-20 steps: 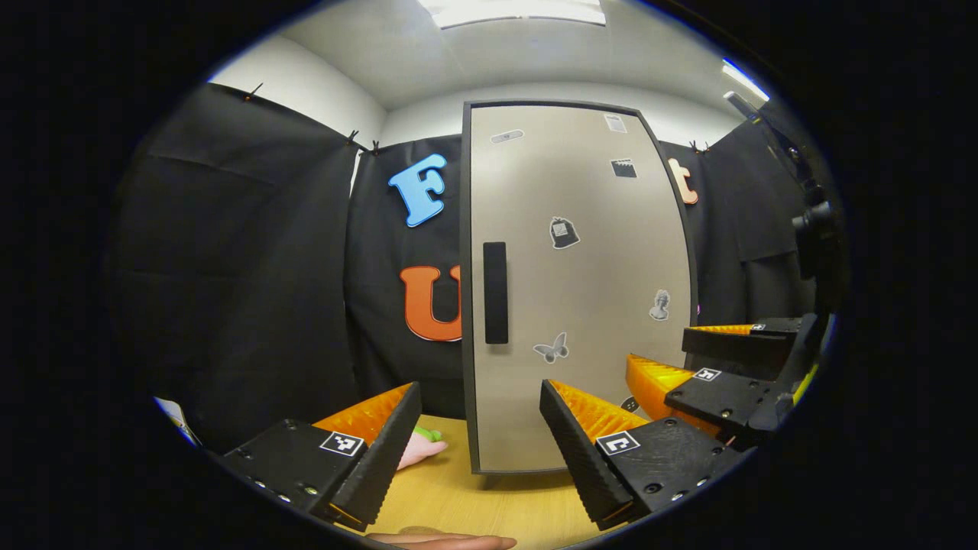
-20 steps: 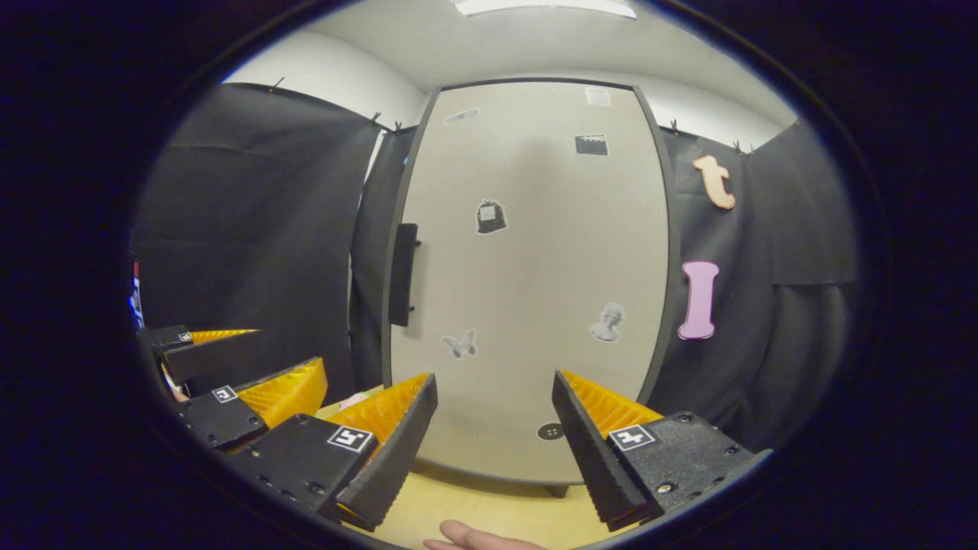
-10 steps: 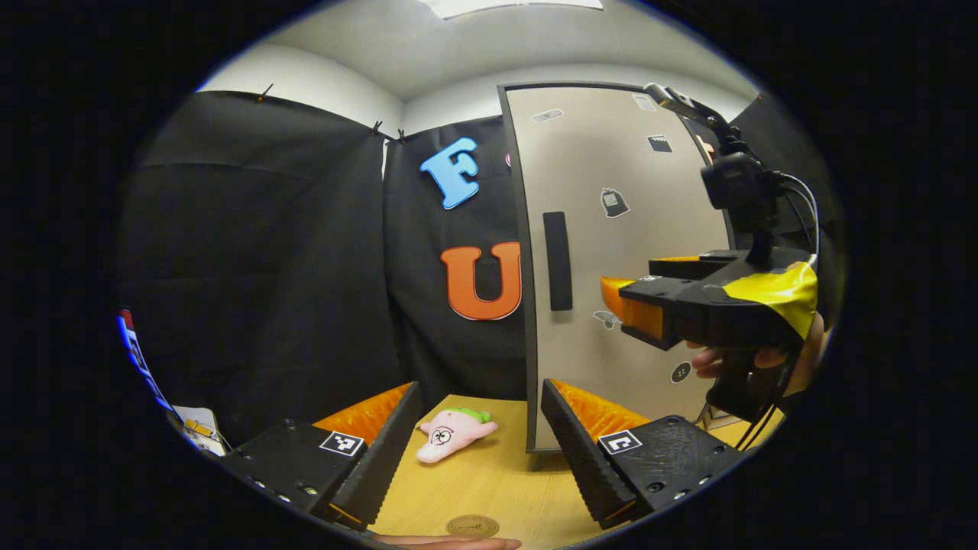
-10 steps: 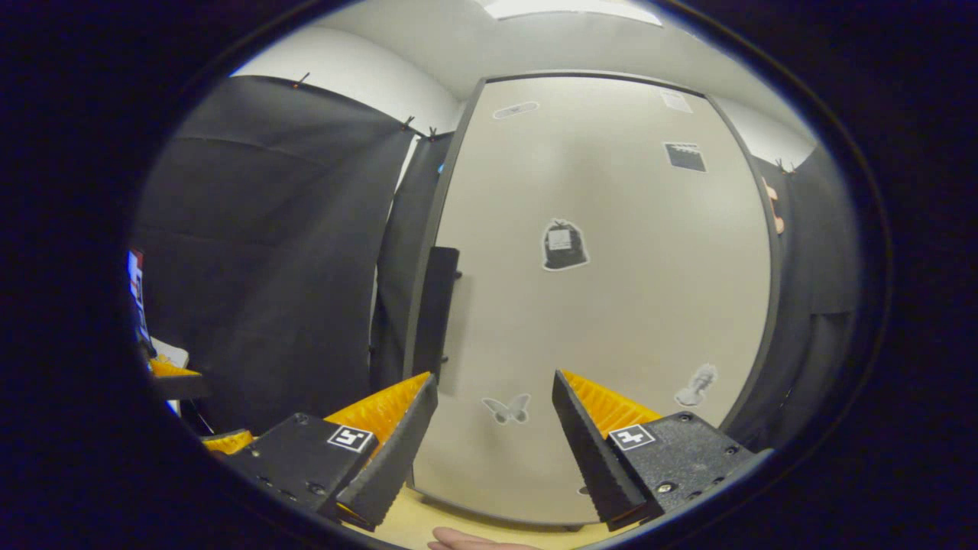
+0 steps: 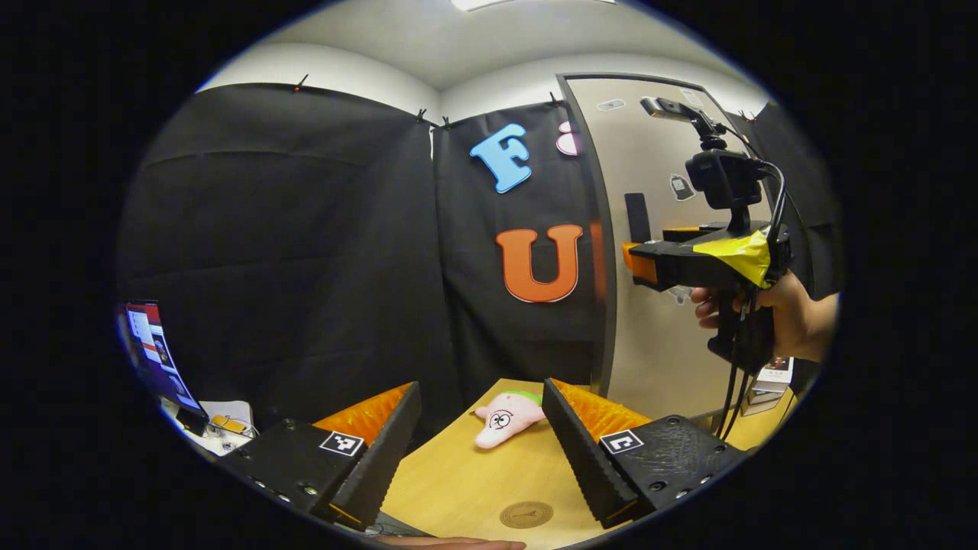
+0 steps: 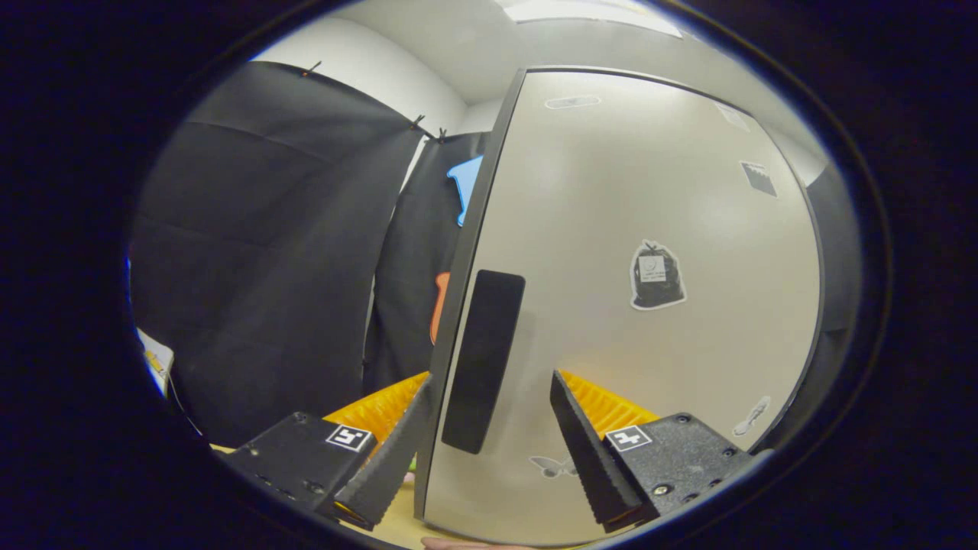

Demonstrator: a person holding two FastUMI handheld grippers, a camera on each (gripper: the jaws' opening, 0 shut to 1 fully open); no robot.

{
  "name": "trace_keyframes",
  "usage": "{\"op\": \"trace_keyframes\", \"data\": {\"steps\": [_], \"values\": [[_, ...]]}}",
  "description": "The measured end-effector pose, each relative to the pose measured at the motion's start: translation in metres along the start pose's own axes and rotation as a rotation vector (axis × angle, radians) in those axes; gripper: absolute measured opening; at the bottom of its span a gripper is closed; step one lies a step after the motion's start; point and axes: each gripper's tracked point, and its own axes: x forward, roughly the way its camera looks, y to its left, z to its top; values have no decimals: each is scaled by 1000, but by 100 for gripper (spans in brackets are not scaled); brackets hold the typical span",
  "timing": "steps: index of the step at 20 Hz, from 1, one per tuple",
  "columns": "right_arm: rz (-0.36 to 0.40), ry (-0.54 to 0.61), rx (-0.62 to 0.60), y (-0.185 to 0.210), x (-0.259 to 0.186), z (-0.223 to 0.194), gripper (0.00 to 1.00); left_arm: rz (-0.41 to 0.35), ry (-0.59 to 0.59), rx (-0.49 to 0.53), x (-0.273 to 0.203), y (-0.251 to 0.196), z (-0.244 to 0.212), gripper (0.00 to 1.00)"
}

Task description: Open the cabinet door with the right hand, grasp the bottle in the cabinet with the left hand and place it on the coaster, then close the cabinet door with the right hand.

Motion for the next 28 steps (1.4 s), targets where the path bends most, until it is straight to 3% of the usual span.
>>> {"op": "trace_keyframes", "data": {"steps": [6,9,12,14,16,21,28], "values": [[-20,33,-10,10,3,-4,86,-21,27,-12,2,8,-10,96],[-6,83,-42,12,8,-12,65,-39,19,-10,1,7,-6,96],[18,121,55,17,11,-16,43,-42,22,-13,0,10,-9,96],[12,128,81,16,11,-16,36,-31,18,-25,-3,18,-10,96],[6,139,55,15,11,-17,34,-14,10,-40,-6,23,-8,96],[17,157,127,16,8,-17,31,4,15,-39,-10,36,-13,96],[68,167,144,18,-7,-17,27,-25,10,-45,-13,36,-32,96]]}}
